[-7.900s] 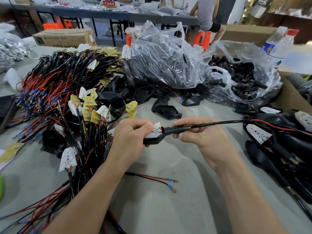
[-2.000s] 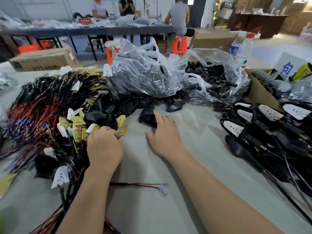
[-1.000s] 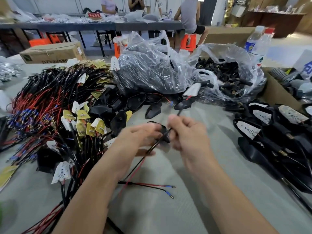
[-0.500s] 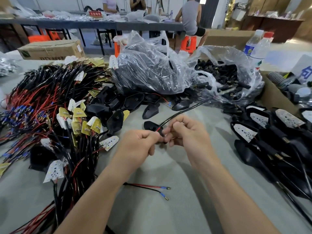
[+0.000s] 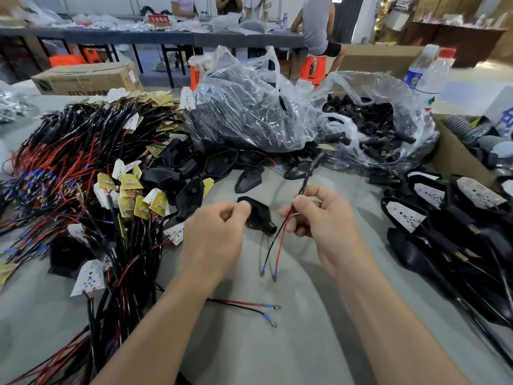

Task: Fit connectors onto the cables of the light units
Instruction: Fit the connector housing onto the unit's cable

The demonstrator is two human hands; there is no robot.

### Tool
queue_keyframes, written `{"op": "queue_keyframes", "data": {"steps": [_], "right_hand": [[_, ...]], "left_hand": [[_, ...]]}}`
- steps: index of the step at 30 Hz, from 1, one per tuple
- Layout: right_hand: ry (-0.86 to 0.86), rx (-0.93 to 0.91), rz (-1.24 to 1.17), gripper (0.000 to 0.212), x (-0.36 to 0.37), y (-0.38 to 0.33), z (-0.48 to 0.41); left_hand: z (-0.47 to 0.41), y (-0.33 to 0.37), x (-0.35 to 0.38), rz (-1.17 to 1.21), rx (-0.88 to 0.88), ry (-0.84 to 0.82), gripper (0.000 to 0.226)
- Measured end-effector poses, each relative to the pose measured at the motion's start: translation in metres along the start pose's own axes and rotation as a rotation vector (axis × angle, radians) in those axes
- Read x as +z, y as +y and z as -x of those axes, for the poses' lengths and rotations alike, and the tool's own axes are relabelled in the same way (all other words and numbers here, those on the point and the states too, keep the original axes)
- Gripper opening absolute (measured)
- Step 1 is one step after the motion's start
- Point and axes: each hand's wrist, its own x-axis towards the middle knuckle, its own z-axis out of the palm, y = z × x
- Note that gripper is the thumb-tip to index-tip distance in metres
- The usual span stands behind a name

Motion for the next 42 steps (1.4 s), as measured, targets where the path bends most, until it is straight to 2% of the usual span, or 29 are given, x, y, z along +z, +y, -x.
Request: {"op": "queue_keyframes", "data": {"steps": [1, 4, 7, 9, 14, 16, 18, 21, 25, 27, 31, 34, 38, 40, 42], "right_hand": [[0.008, -0.026, 0.017, 0.019, -0.002, -0.001, 0.000], [0.037, -0.099, 0.058, 0.016, -0.004, -0.002, 0.000], [0.050, -0.145, 0.062, 0.011, -0.006, -0.001, -0.001], [0.052, -0.165, 0.077, 0.012, -0.006, 0.000, -0.002], [0.067, -0.144, 0.062, 0.011, -0.005, 0.004, -0.003], [0.100, -0.127, 0.017, 0.011, -0.007, 0.004, -0.003], [0.118, -0.126, 0.004, 0.005, -0.009, 0.003, -0.003], [0.134, -0.141, -0.004, 0.011, -0.010, 0.002, -0.001], [0.156, -0.170, -0.045, 0.018, -0.007, 0.002, -0.001], [0.192, -0.189, -0.036, 0.019, -0.005, 0.003, 0.000], [0.247, -0.251, 0.097, 0.006, 0.000, 0.004, 0.002], [0.224, -0.366, 0.234, 0.011, 0.004, 0.002, 0.007], [0.159, -0.465, 0.403, 0.010, 0.008, 0.003, 0.013], [0.146, -0.498, 0.459, 0.010, 0.009, 0.004, 0.014], [0.134, -0.539, 0.510, 0.009, 0.008, 0.005, 0.014]], "left_hand": [[-0.001, -0.002, 0.002, -0.083, -0.009, 0.032, 0.046], [-0.003, -0.008, 0.017, -0.299, 0.006, -0.014, 0.070], [-0.002, -0.011, 0.027, -0.403, 0.115, -0.015, 0.086], [-0.005, -0.014, 0.027, -0.432, 0.179, -0.050, 0.087], [-0.011, -0.014, 0.024, -0.018, 0.129, -0.098, 0.063], [-0.009, -0.011, 0.022, 0.052, 0.117, -0.092, 0.053], [-0.005, -0.006, 0.020, 0.049, 0.176, -0.015, 0.044], [0.000, 0.000, 0.013, 0.029, 0.286, 0.104, 0.030], [0.004, 0.005, 0.007, 0.001, 0.289, 0.030, 0.019], [0.007, 0.009, 0.006, 0.067, 0.263, -0.028, 0.020], [0.010, 0.013, 0.004, 0.119, 0.229, -0.065, 0.022], [0.011, 0.015, 0.003, 0.094, 0.211, -0.036, 0.029], [0.013, 0.017, 0.001, -0.033, 0.226, 0.054, 0.006], [0.013, 0.017, 0.001, -0.056, 0.208, 0.069, 0.018], [0.012, 0.019, 0.000, 0.006, 0.169, 0.033, 0.015]]}}
